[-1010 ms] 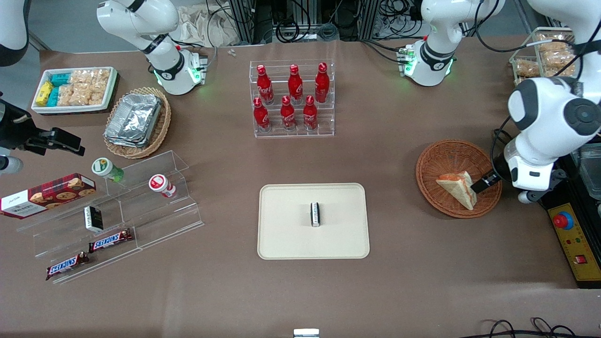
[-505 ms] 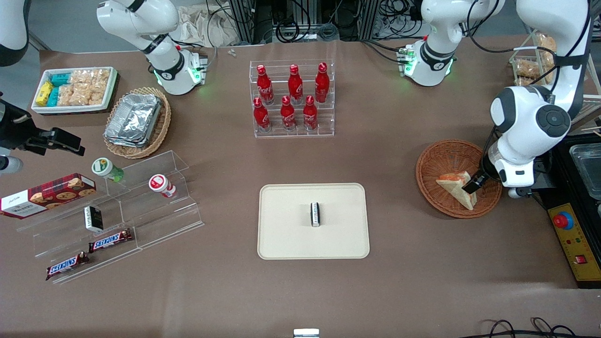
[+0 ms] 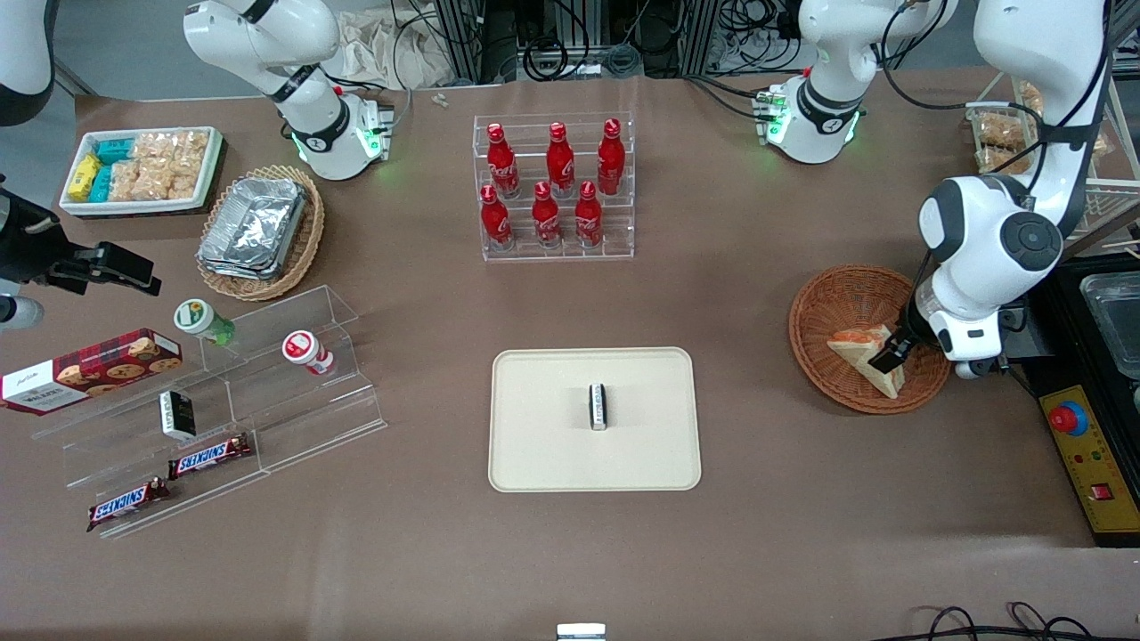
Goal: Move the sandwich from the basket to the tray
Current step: 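Lower the left gripper and close it on the wrapped sandwich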
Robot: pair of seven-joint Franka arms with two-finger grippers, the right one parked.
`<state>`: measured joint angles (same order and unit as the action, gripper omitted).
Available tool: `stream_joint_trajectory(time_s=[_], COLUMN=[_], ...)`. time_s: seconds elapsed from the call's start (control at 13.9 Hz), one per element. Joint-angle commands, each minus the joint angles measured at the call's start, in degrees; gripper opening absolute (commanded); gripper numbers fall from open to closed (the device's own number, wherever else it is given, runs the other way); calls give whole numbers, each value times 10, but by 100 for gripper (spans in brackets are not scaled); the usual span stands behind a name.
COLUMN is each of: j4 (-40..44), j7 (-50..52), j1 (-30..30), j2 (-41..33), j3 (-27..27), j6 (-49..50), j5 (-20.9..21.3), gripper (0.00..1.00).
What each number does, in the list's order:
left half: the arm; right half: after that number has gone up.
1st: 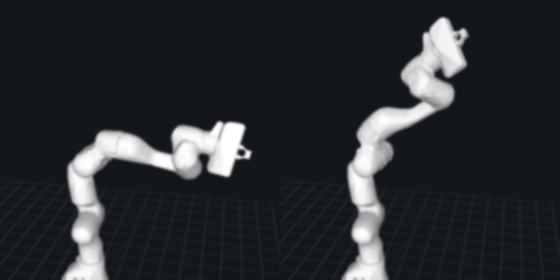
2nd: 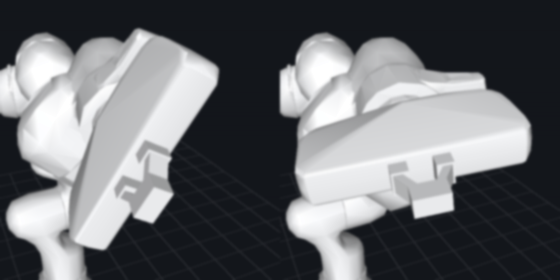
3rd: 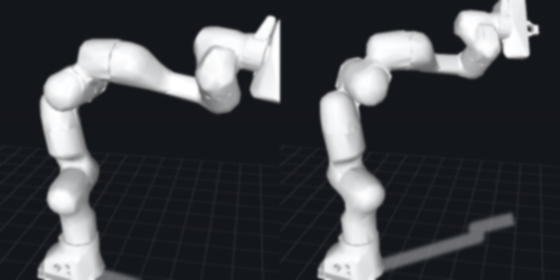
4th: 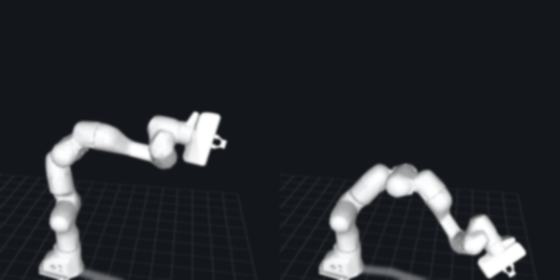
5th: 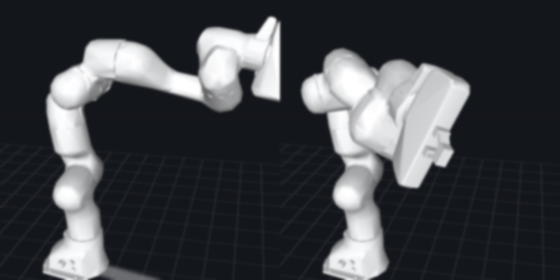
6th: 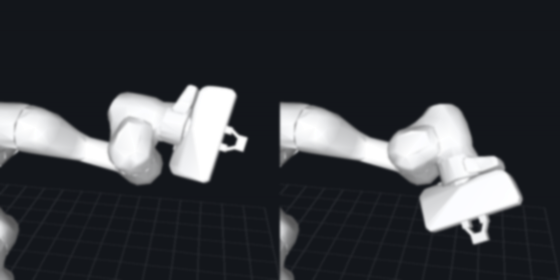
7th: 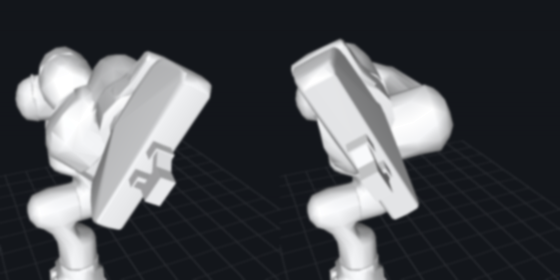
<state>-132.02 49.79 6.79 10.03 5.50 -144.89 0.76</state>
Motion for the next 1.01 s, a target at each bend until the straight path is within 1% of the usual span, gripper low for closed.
stream_joint_trajectory(time_s=[0.0,0.36,0.43,0.58,0.65,0.94], j4=[-11,-4,-3,-4,-3,11], j7=[30,34,35,32,34,31], j1=[-1,-5,-5,-4,-4,-7], j2=[14,45,44,43,42,7], j3=[1,3,3,3,3,6], j6=[-38,-56,-55,-55,-55,-38], j5=[-1,-1,-1,4,4,6], gripper=[100,99,76,7,0,0])
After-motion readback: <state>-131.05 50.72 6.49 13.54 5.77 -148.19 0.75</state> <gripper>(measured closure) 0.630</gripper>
